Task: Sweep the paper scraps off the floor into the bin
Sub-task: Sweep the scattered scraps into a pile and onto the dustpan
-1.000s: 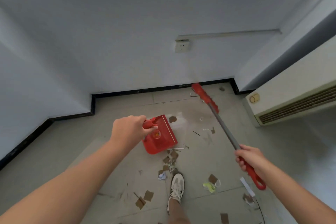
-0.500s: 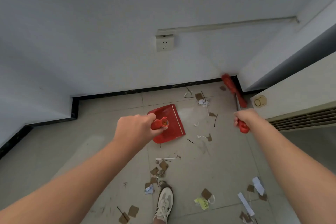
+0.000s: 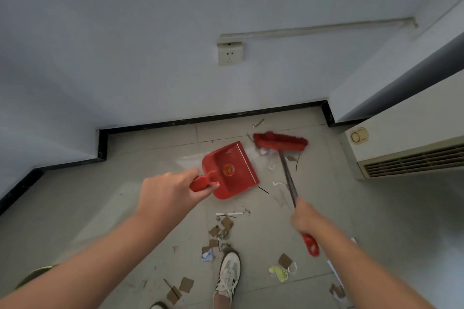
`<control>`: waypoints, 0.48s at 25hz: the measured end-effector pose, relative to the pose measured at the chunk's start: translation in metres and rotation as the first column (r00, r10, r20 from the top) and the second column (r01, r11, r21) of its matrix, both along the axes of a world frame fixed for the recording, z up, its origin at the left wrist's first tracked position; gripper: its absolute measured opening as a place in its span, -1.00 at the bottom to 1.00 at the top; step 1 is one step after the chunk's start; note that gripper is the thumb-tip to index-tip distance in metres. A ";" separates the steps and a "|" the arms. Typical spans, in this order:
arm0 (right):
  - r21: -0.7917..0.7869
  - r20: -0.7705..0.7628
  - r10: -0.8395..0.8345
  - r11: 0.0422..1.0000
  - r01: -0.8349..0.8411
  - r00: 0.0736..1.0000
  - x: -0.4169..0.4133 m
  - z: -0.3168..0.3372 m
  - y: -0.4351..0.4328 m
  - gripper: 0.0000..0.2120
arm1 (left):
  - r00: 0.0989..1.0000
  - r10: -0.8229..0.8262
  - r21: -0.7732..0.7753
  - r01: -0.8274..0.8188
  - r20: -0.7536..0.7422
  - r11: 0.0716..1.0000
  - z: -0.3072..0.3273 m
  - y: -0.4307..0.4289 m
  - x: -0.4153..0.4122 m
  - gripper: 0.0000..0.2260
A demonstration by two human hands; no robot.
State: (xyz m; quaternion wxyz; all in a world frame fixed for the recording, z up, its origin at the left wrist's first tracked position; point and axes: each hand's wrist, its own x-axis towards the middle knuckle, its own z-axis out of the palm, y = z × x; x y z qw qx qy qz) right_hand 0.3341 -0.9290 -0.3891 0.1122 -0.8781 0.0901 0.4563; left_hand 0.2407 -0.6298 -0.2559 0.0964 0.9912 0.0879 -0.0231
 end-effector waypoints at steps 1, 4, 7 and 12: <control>-0.009 -0.026 0.032 0.999 -0.032 0.999 -0.027 0.009 -0.001 -0.57 | 1.000 0.021 0.005 -0.021 0.009 1.000 0.008 0.009 -0.010 -0.48; -0.042 -0.099 -0.007 0.999 0.003 0.995 -0.114 0.033 -0.008 -0.47 | 0.999 0.043 0.021 -0.043 0.006 0.999 0.030 0.043 -0.041 -0.45; -0.073 -0.075 0.028 0.997 -0.034 0.997 -0.169 0.049 -0.019 -0.36 | 0.999 0.051 -0.007 -0.051 0.005 0.999 0.046 0.072 -0.078 -0.48; -0.062 -0.023 0.078 0.995 -0.080 0.997 -0.243 0.113 -0.008 -0.41 | 0.997 0.054 0.000 -0.054 -0.051 0.999 0.054 0.108 -0.134 -0.49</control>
